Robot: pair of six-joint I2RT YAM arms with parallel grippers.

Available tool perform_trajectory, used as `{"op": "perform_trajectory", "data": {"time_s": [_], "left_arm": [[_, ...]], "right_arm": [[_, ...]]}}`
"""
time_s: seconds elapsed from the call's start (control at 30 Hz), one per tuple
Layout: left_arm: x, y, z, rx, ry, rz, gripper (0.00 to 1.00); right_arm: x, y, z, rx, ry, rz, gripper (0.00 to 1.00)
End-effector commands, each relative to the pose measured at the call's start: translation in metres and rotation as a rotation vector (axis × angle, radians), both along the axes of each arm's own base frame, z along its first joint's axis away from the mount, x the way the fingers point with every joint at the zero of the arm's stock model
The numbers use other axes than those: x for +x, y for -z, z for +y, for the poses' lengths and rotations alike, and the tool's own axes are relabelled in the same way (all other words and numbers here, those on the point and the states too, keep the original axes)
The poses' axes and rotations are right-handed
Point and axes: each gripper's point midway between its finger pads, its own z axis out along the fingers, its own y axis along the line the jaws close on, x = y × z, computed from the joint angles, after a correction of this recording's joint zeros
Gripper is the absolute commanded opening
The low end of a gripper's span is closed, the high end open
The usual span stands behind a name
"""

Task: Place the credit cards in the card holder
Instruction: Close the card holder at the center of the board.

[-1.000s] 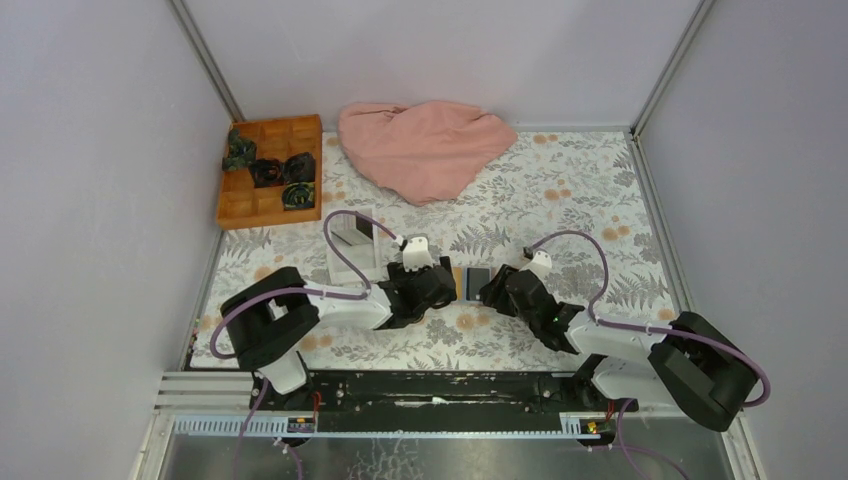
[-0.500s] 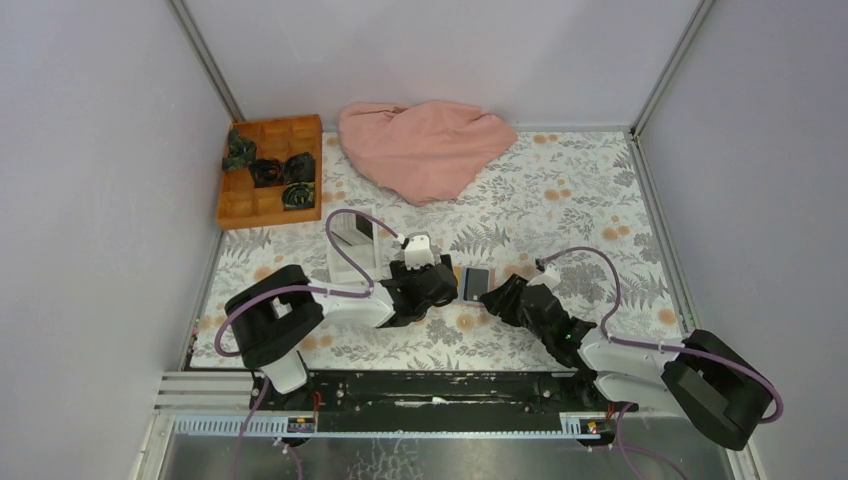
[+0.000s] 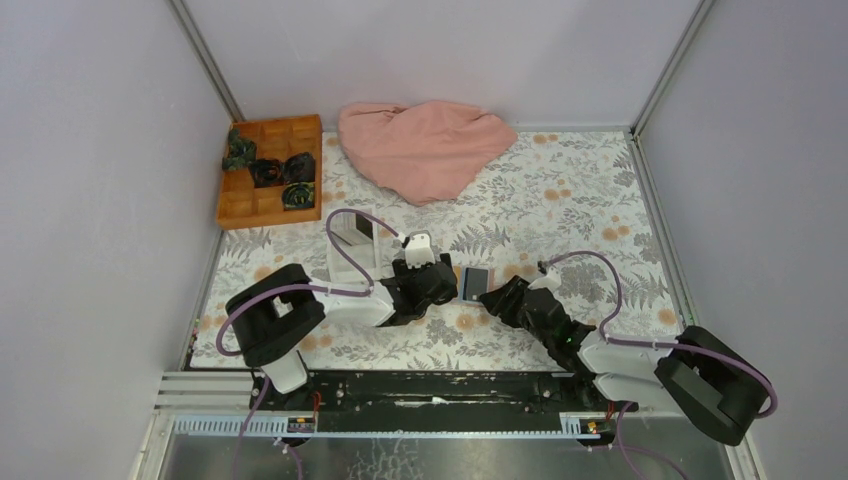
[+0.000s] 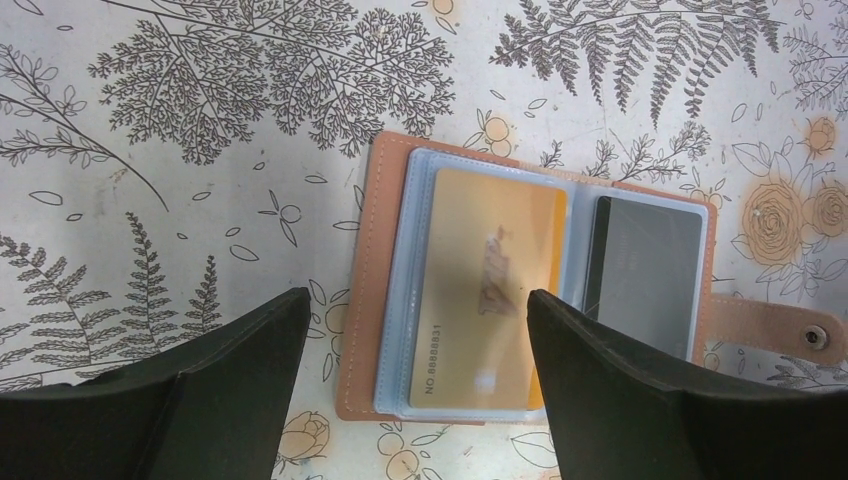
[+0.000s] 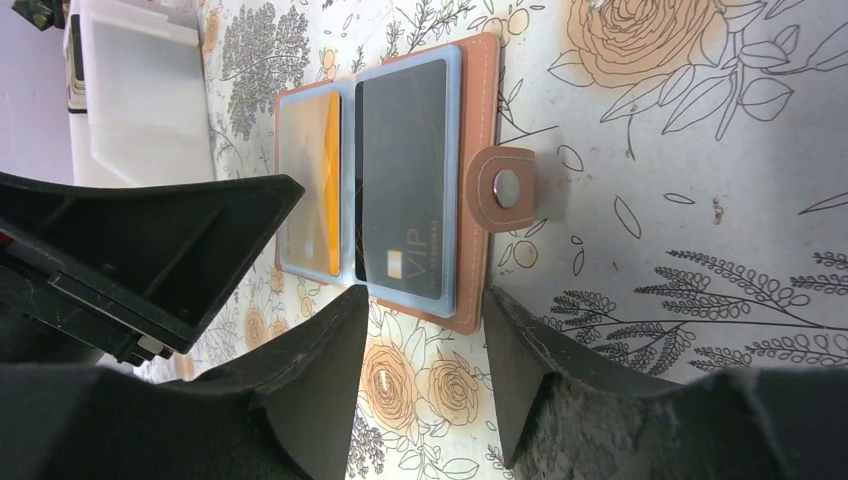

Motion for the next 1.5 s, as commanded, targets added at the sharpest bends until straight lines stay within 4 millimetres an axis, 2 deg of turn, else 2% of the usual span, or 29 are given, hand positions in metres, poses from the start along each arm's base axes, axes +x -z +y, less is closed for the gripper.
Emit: {"op": "perform_trajectory", "data": {"time_s": [0.0, 0.13, 0.53, 0.67, 0.97, 1.47], "left_arm": [[-0.009, 0.016, -0.005, -0.006, 0.038, 0.065, 0.86], [-0.010, 0.018, -0.007, -0.014, 0.046, 0.072, 0.85], [-0.015, 0.030, -0.011, -0.016, 0.066, 0.104, 0.83], [-0.015, 0.032, -0.012, -0.014, 0.070, 0.109, 0.82], [-0.015, 0.029, -0.013, -0.020, 0.074, 0.104, 0.82], [-0.020, 0.032, -0.006, -0.024, 0.074, 0.108, 0.82]], "right_arm": [[-0.005, 0.006, 0.003, 0.036, -0.005, 0.015, 0.54], [-0.006, 0.006, 0.001, 0.077, 0.014, 0.001, 0.54], [-0.002, -0.020, 0.001, 0.193, 0.023, -0.116, 0.53], [0.000, -0.015, 0.005, 0.175, 0.015, -0.101, 0.53], [0.002, 0.014, 0.014, 0.062, -0.023, -0.008, 0.50], [0.020, 0.004, 0.010, 0.042, 0.048, -0.062, 0.43]]}}
